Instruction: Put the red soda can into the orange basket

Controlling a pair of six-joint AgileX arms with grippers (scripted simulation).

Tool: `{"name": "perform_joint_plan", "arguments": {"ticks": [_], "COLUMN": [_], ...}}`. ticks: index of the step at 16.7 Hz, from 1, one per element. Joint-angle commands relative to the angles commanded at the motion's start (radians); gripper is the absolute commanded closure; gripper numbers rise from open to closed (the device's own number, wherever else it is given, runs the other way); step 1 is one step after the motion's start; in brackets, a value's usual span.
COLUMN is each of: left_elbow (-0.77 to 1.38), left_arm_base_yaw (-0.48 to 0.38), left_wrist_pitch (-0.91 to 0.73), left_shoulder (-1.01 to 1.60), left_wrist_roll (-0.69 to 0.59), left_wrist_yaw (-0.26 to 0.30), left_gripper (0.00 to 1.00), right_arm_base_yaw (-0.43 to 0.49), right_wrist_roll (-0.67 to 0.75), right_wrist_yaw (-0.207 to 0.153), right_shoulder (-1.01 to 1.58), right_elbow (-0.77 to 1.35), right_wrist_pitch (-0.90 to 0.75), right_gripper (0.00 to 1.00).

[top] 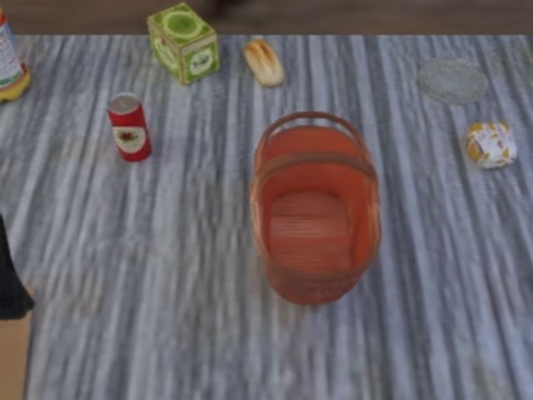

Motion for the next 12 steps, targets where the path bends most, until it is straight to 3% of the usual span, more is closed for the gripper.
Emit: {"name": "perform_joint_plan", "arguments": {"ticks": [6, 12], "left_elbow": [0.089, 0.473], "left_arm_base_yaw": [-0.023, -0.073], "left_wrist_pitch": [-0.053, -0.275], "left_shoulder": [0.092, 0.483], "left_wrist_roll": [0.03, 0.14], "left_wrist_yaw": [0.02, 0.059], "left_gripper": [0.0, 0.0], "right_arm_base_yaw": [0.0, 0.0], "right_wrist_roll": [0.0, 0.0], "right_wrist_yaw": [0.0, 0.0], "right_shoulder": [0.0, 0.0], "right_elbow": [0.0, 0.0], "right_wrist_pitch": [0.0, 0.0], "right_gripper": [0.0, 0.0]}}
